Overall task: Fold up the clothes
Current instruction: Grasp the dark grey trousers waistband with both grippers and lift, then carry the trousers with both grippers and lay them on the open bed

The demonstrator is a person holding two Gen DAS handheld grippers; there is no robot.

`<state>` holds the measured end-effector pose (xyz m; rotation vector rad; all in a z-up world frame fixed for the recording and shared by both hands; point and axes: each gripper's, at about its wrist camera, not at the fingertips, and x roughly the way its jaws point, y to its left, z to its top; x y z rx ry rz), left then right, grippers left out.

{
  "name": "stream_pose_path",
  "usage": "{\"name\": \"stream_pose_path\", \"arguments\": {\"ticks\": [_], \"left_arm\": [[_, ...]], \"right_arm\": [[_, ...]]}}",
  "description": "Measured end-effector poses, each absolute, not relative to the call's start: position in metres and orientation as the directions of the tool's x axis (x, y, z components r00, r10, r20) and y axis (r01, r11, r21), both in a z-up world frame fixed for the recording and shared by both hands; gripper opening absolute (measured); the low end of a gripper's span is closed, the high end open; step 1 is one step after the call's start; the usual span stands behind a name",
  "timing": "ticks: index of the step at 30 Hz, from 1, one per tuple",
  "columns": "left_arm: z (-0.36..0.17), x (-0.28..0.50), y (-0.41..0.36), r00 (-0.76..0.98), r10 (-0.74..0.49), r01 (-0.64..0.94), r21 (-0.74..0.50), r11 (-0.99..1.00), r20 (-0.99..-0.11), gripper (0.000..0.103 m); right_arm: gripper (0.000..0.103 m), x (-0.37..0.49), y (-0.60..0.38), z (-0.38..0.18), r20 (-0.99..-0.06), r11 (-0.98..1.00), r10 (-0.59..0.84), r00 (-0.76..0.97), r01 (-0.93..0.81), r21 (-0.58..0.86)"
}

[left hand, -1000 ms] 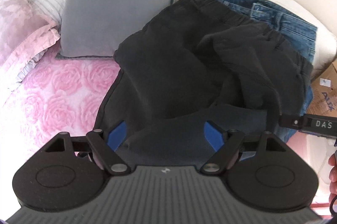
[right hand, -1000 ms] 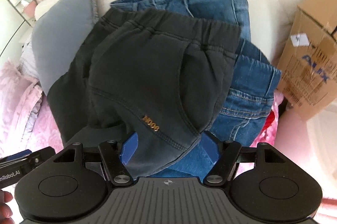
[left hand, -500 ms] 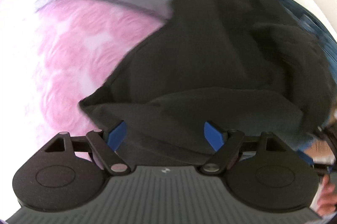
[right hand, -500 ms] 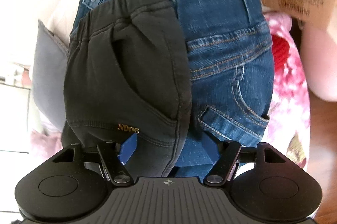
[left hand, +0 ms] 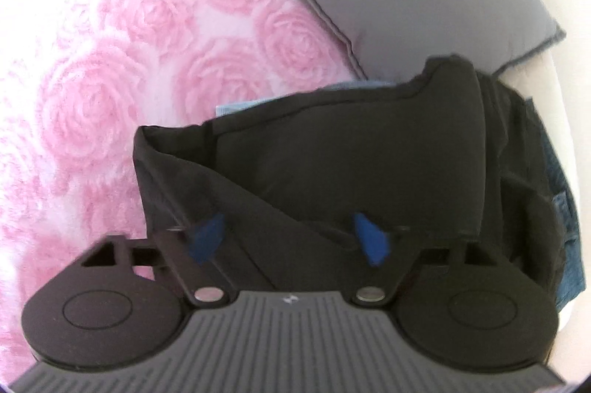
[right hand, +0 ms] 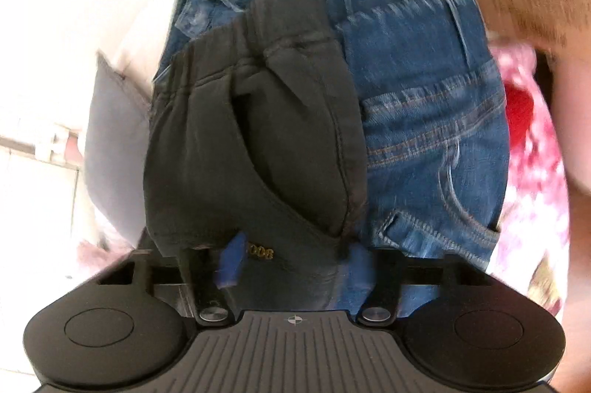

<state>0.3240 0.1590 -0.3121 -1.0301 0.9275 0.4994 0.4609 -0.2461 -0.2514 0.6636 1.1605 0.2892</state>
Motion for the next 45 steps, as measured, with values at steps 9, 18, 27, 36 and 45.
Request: {"name": "stream_pose_path", "arguments": {"ticks": [9,18,27,36,45], "left_arm": [[-0.283,0.264,0.163,0.597,0.005,-0.726,-0.538,0.429,-0.802,0.003],[-0.196,0.106,0.192,0.680,0.256,-0.727,-0.587,0.358,-0.687,0.001],[-0.045,-0.125,0.223,0.653,0.625,-0.725,-0.593,0.351,-0.428,0.000],[0.014,-0.301,0.213,0.346,0.808,-0.932,-0.275,0.237,-0.477,0.003],[-0.088,-0.378,0.170,0.150,0.550,-0.989,-0.121,0.089,-0.822,0.003]], "right_arm": [[0.013,0.421,-0.208,-0.157,-0.582,0.752,0.634,0.510,-0.227,0.619],[0.012,0.343,-0.094,-0.033,-0.320,0.486,0.874,0.367,-0.625,0.611],[0.012,0.207,0.018,0.069,0.023,0.033,0.998,0.061,-0.773,0.634],[0.029,0.093,0.096,0.065,-0.036,-0.074,0.990,-0.133,-0.735,0.674],[0.070,-0.012,0.109,-0.114,-0.806,0.255,0.548,-0.225,-0.872,0.417]]}}
